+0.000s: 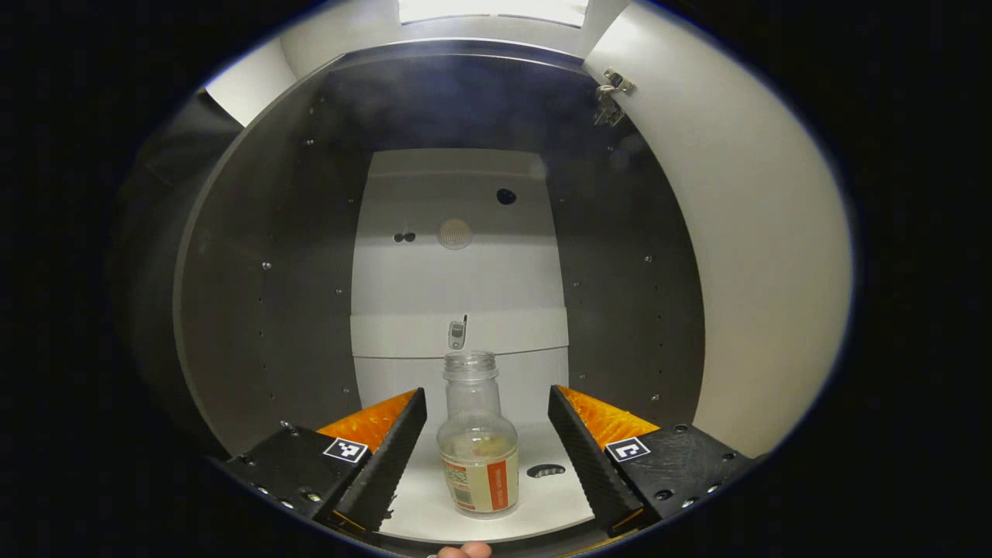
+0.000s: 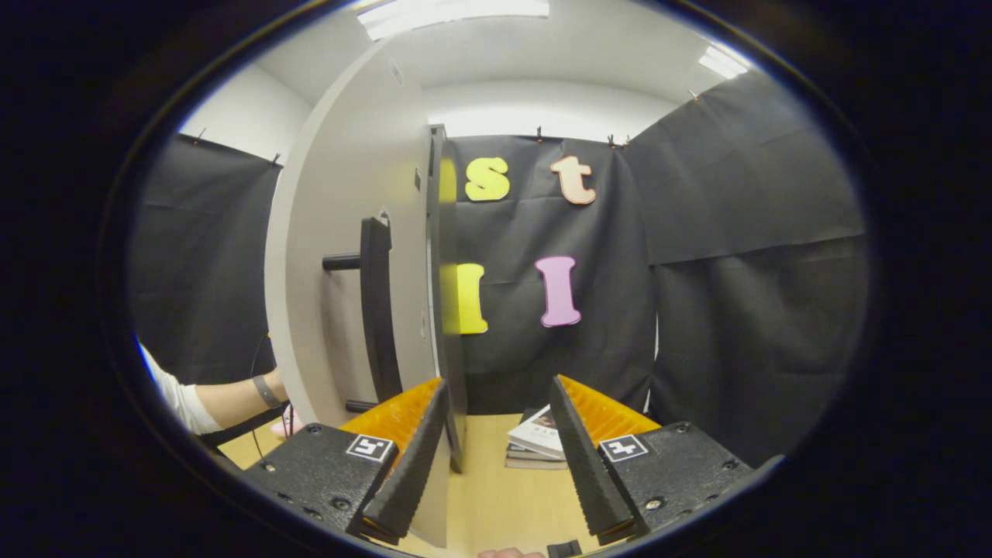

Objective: Open the cabinet door with the right hand, grasp the bottle in the cabinet with the left hand and place it on the coaster, then close the cabinet door with the right hand.

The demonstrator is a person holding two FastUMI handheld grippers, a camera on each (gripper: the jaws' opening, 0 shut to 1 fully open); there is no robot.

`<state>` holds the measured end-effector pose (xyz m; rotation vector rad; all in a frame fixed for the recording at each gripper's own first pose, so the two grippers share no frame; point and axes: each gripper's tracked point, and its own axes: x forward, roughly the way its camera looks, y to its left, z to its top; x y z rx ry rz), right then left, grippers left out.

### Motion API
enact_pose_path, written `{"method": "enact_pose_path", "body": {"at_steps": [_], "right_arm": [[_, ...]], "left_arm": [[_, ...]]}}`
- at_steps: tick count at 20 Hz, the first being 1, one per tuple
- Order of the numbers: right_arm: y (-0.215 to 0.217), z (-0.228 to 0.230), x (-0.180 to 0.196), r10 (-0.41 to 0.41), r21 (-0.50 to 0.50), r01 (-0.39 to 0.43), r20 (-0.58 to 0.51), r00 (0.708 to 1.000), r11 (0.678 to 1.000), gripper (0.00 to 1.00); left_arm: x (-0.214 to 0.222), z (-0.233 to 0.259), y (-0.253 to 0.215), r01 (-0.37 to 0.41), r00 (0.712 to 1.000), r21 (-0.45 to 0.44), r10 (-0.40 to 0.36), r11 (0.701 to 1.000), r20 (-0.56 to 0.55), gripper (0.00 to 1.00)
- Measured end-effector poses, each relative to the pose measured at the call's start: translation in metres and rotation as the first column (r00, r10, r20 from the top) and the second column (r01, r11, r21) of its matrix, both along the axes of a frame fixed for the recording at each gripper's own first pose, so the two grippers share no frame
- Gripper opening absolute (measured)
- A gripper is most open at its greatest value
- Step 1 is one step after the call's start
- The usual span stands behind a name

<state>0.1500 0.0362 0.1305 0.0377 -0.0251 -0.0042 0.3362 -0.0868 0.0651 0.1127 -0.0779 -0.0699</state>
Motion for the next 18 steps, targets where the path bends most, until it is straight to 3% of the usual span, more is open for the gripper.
{"method": "enact_pose_path", "body": {"at_steps": [9,12,15,16,17,18], "right_arm": [[-0.001,-0.002,0.002,-0.015,-0.006,0.015,-0.013,1.0,1.0,0.83],[-0.001,-0.003,0.004,-0.018,-0.005,0.018,-0.016,1.0,1.0,0.83],[-0.001,-0.004,0.005,-0.02,-0.001,0.02,-0.018,1.0,1.0,0.82],[-0.002,-0.003,0.004,-0.022,-0.001,0.022,-0.018,1.0,1.0,0.82],[-0.002,-0.004,0.005,-0.023,-0.001,0.023,-0.019,1.0,1.0,0.82],[-0.001,-0.005,0.005,-0.024,-0.001,0.024,-0.02,0.999,1.0,0.83]], "left_arm": [[0.024,-0.007,0.008,-0.003,0.999,-0.031,0.002,1.0,-0.04,0.92],[0.027,-0.007,0.004,0.02,0.999,-0.031,-0.022,0.999,-0.039,0.75],[0.025,-0.007,0.004,0.033,0.999,-0.028,-0.035,0.999,-0.041,0.47],[0.021,-0.005,0.003,0.045,0.998,-0.038,-0.046,0.998,-0.038,0.55],[0.018,-0.002,0.004,0.041,0.999,-0.04,-0.042,0.998,-0.034,0.31],[0.014,0.0,0.006,0.043,0.999,-0.038,-0.044,0.998,-0.03,0.41]]}}
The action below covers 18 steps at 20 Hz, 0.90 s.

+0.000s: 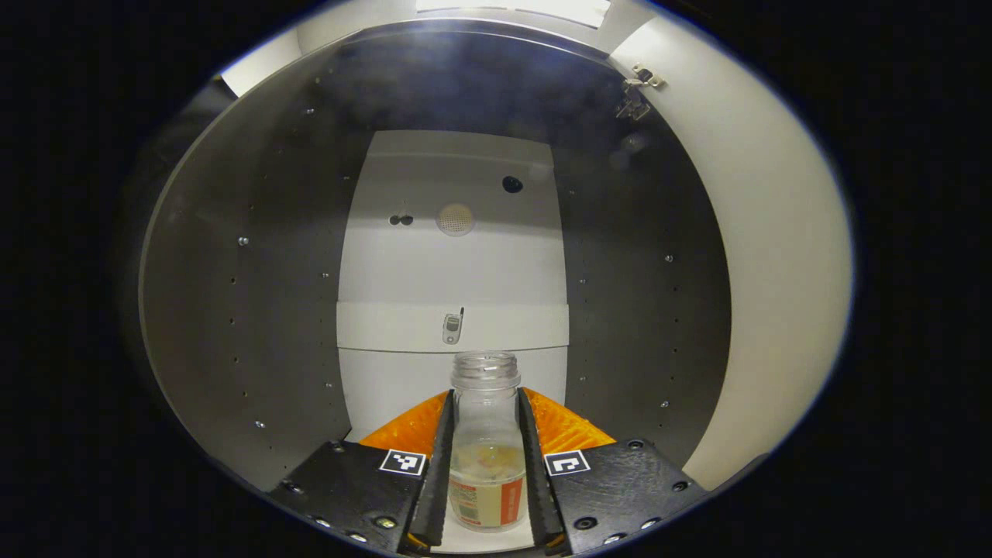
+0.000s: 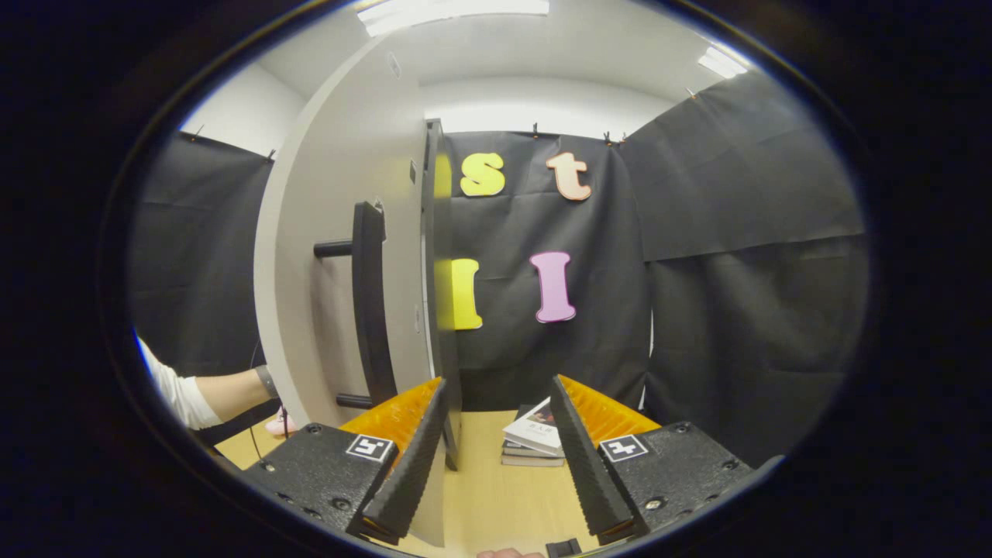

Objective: Open the cabinet door with the right hand, grasp the bottle in the cabinet with the left hand and place it on the coaster, then close the cabinet door with the right hand.

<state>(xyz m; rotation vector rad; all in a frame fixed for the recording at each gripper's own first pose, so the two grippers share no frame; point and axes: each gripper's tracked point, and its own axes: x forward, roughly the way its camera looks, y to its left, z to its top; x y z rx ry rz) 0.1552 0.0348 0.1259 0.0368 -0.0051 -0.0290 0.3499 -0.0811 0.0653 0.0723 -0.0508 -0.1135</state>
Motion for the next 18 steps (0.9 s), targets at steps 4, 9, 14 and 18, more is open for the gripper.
{"method": "enact_pose_path", "body": {"at_steps": [4,9,14,18], "right_arm": [[0.0,0.0,0.001,-0.007,-0.017,0.007,-0.006,1.0,1.0,0.83],[-0.001,-0.001,0.002,-0.015,-0.025,0.015,-0.007,1.0,1.0,0.83],[-0.001,-0.002,0.004,-0.015,0.019,0.015,0.013,1.0,1.0,0.83],[-0.001,-0.001,0.004,-0.01,0.02,0.01,0.012,1.0,1.0,0.83]], "left_arm": [[-0.034,0.01,0.006,0.021,1.0,0.009,-0.021,1.0,0.023,0.41],[-0.096,0.011,0.039,0.009,0.999,-0.023,-0.008,1.0,0.037,0.41],[-0.163,-0.028,0.088,-0.098,0.995,0.001,0.097,0.995,0.025,0.41],[-0.209,-0.09,0.113,-0.157,0.987,0.062,0.158,0.986,0.0,0.41]]}}
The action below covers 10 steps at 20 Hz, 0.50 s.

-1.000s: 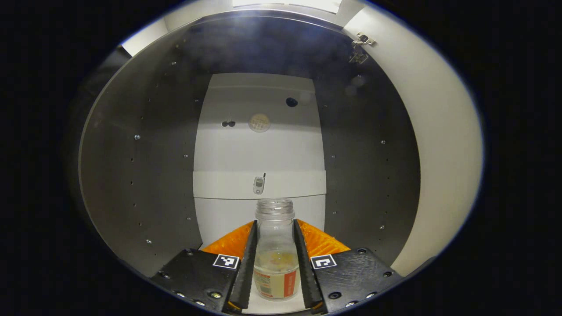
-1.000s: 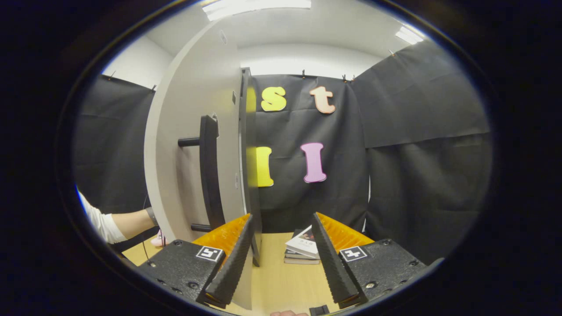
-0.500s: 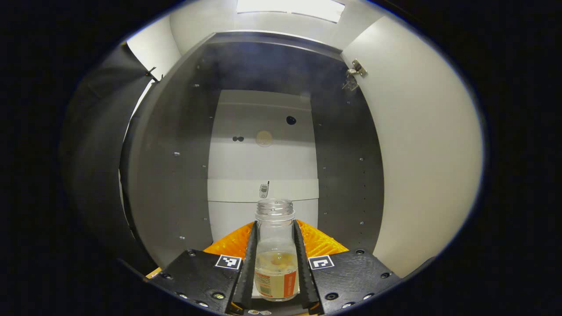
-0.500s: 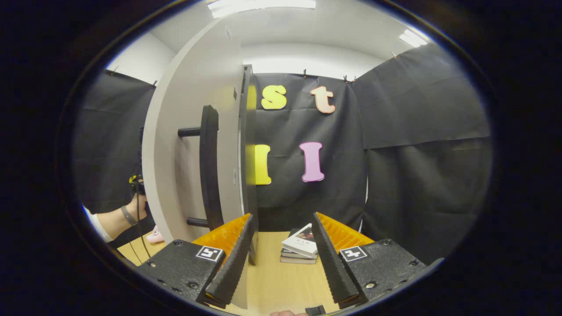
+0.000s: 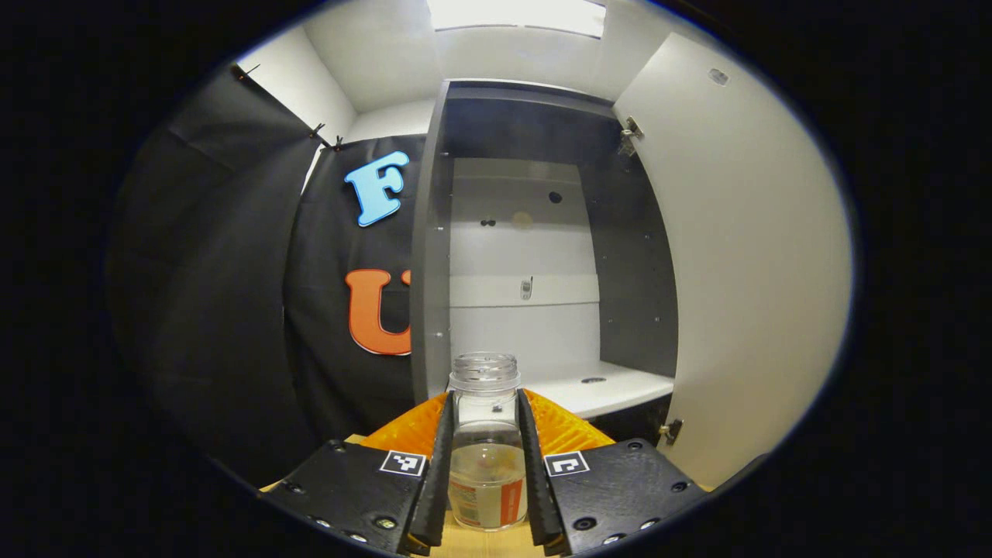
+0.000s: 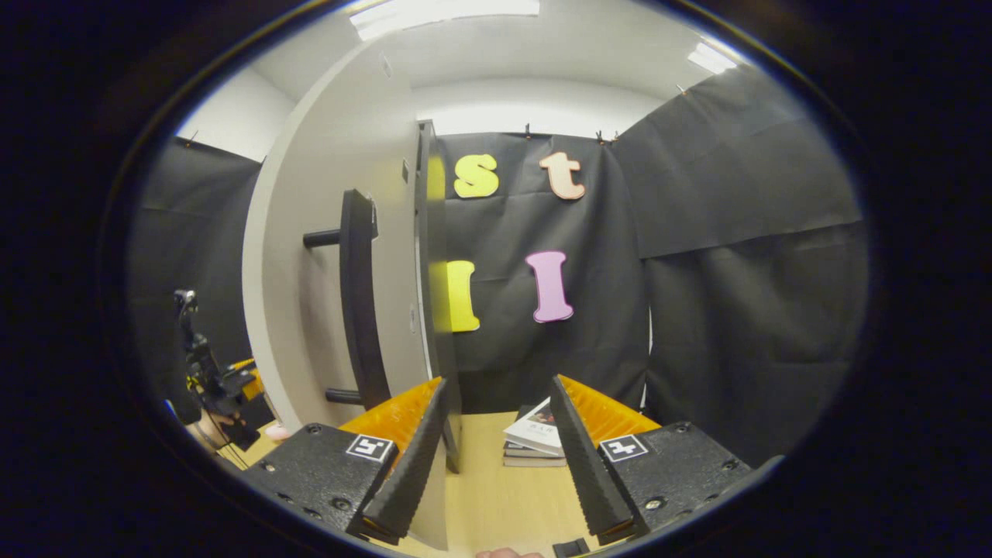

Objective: Open the cabinet door with the right hand, grasp the bottle in the cabinet with the left hand and place it on the coaster, then close the cabinet door with the right hand.

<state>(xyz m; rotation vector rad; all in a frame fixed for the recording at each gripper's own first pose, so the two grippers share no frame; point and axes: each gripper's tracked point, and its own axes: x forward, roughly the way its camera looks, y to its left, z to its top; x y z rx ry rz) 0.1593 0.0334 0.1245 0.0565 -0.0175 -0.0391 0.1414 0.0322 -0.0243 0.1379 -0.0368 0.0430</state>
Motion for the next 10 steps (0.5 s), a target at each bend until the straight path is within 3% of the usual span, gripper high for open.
{"method": "enact_pose_path", "body": {"at_steps": [5,10], "right_arm": [[0.0,0.006,-0.002,-0.016,-0.029,0.017,0.013,1.0,0.999,0.83],[-0.001,0.007,-0.002,-0.008,0.002,0.008,-0.001,1.0,1.0,0.83]], "left_arm": [[-0.044,-0.077,0.025,-0.072,0.995,-0.021,0.07,0.997,-0.073,0.41],[-0.08,-0.12,0.058,-0.174,0.982,0.048,0.177,0.984,-0.064,0.41]]}}
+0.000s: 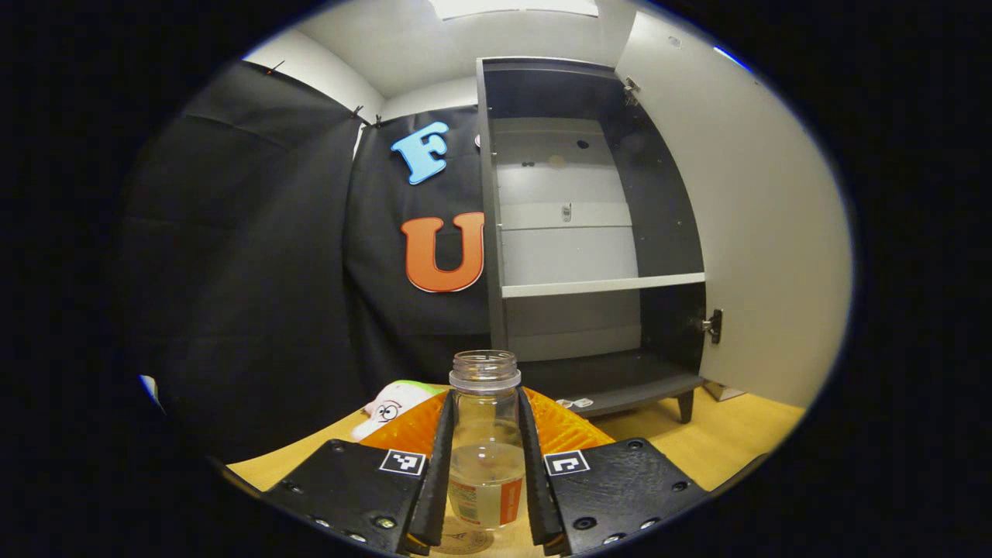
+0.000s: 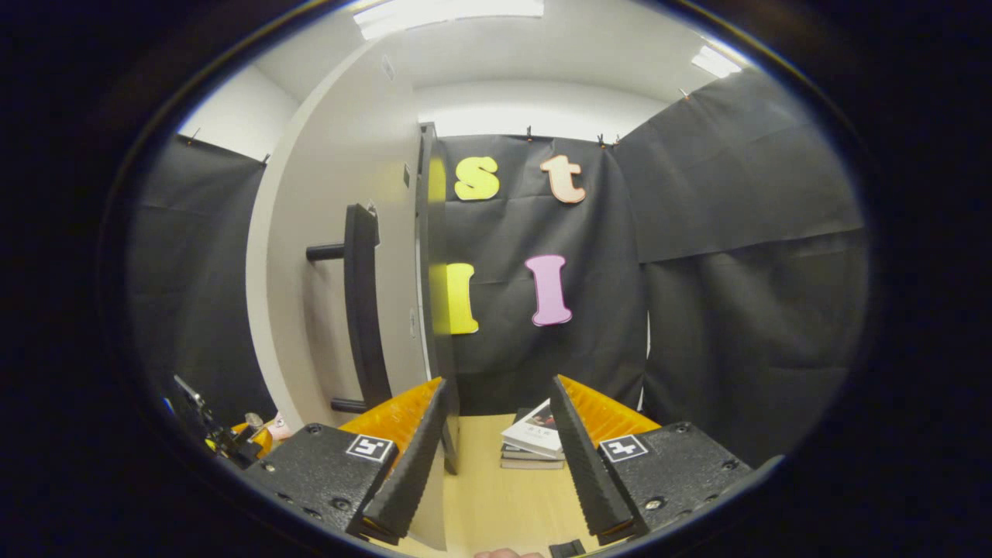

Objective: Open the cabinet door with the right hand, grasp the bottle in the cabinet with the left hand and place it on the coaster, then close the cabinet door with the right hand.

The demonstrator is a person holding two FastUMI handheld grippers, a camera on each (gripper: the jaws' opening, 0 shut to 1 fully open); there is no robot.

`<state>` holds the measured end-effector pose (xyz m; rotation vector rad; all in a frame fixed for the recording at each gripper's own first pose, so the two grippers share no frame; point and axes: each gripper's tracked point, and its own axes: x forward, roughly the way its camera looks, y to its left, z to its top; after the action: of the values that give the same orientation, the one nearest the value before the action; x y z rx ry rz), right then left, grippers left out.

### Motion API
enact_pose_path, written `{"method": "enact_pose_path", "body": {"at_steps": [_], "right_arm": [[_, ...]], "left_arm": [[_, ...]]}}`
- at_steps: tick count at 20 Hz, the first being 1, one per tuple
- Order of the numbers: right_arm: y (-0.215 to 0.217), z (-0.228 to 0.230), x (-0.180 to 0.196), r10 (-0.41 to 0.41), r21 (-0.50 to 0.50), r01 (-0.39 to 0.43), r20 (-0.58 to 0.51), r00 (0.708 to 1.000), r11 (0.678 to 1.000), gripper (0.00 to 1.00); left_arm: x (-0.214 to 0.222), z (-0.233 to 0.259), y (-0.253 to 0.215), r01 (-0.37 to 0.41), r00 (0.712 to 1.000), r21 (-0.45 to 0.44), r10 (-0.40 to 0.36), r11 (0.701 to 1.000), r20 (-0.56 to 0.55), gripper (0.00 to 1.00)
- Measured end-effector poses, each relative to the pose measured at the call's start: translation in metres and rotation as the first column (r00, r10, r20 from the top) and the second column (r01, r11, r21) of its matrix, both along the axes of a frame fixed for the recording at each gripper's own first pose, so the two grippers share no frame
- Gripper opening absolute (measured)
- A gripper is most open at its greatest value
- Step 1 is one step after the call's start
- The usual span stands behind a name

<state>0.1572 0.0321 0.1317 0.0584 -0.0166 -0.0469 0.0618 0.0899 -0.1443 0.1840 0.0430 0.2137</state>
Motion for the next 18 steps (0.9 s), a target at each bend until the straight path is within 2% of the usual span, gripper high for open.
{"method": "enact_pose_path", "body": {"at_steps": [2,6,9,11,12,13,18], "right_arm": [[-0.001,0.003,0.0,-0.008,0.004,0.008,0.008,1.0,1.0,0.83],[-0.001,0.002,0.0,-0.028,0.001,0.028,-0.002,1.0,1.0,0.83],[-0.002,0.0,0.001,-0.038,0.017,0.038,-0.013,0.999,0.999,0.82],[-0.002,0.0,0.002,-0.043,0.02,0.044,-0.018,0.999,0.999,0.82],[-0.002,0.0,0.002,-0.048,0.019,0.049,-0.021,0.999,0.999,0.82],[-0.002,0.001,0.002,-0.053,0.016,0.053,-0.021,0.998,0.998,0.83],[-0.003,0.001,0.002,-0.069,0.016,0.069,-0.018,0.997,0.997,0.83]], "left_arm": [[-0.009,-0.016,0.006,-0.024,1.0,0.013,0.024,1.0,-0.008,0.41],[-0.019,-0.05,0.025,-0.079,0.996,-0.015,0.079,0.997,-0.036,0.41],[-0.024,-0.064,0.039,-0.116,0.993,-0.038,0.114,0.993,-0.036,0.41],[-0.024,-0.06,0.044,-0.12,0.993,-0.022,0.12,0.992,0.003,0.41],[-0.026,-0.063,0.046,-0.128,0.992,-0.005,0.128,0.992,-0.005,0.52],[-0.027,-0.061,0.045,-0.124,0.992,0.01,0.124,0.992,0.007,0.41],[-0.029,-0.06,0.039,-0.12,0.993,0.017,0.12,0.993,0.023,0.46]]}}
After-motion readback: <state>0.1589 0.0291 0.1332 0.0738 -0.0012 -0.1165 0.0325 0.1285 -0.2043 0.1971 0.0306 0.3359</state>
